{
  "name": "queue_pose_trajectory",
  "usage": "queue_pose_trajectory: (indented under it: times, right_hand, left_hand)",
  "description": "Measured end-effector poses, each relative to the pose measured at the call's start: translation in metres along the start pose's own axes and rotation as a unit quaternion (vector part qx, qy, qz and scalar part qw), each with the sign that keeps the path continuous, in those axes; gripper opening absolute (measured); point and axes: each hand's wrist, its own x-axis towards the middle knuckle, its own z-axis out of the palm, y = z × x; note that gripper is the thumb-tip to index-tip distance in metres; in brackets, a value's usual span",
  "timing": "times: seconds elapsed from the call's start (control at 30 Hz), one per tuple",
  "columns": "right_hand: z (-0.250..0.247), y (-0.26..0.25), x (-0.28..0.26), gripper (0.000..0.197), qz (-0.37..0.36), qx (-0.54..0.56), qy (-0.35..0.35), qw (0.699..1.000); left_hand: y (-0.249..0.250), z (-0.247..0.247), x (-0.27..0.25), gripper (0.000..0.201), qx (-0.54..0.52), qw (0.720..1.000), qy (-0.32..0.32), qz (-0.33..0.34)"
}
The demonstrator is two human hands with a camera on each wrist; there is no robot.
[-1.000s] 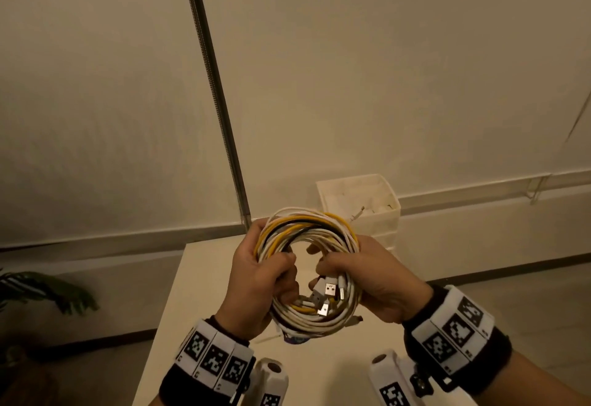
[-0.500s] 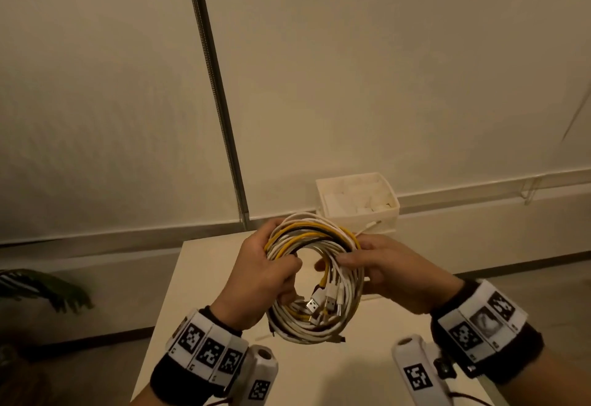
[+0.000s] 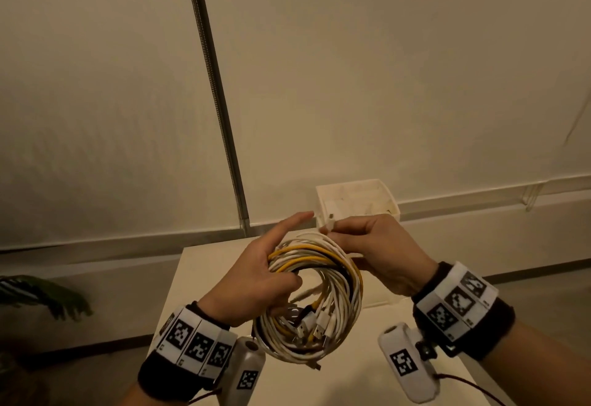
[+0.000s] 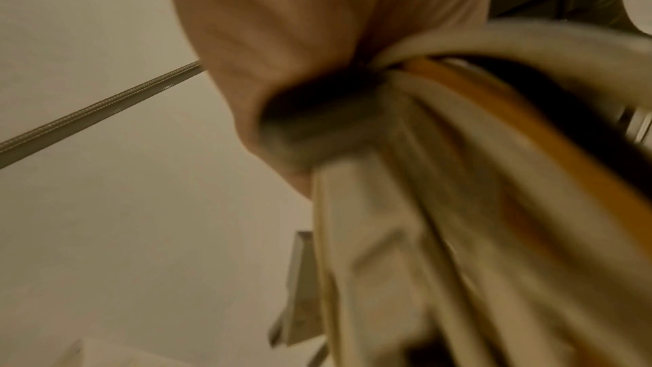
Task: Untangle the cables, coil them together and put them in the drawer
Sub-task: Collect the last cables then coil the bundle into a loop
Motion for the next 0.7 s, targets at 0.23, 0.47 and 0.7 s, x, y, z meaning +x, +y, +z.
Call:
queue_pose_trajectory:
  times: [0.23,0.47,0.7]
  right_hand:
    - [-0.001,-0.014,0.009,0.019,0.013,-0.14,-0.139,0.98]
    - [-0.004,-0.014,0.008,0.014,0.131,0.009,-0.14,0.981]
    - [0.015,0.07,-0.025,0.074,0.221,0.35,-0.063,0.908]
  left_hand:
    - [-0.002,0.006,-0.001,0.078,-0.031,1.0,-0.002,-0.005]
    - [-0.006,0.014,-0.001,0.045,-0.102,0.994,0.033,-0.005]
    - [-0.01,0.01,0.005,0.03,-0.266,0.954,0.136,0.027]
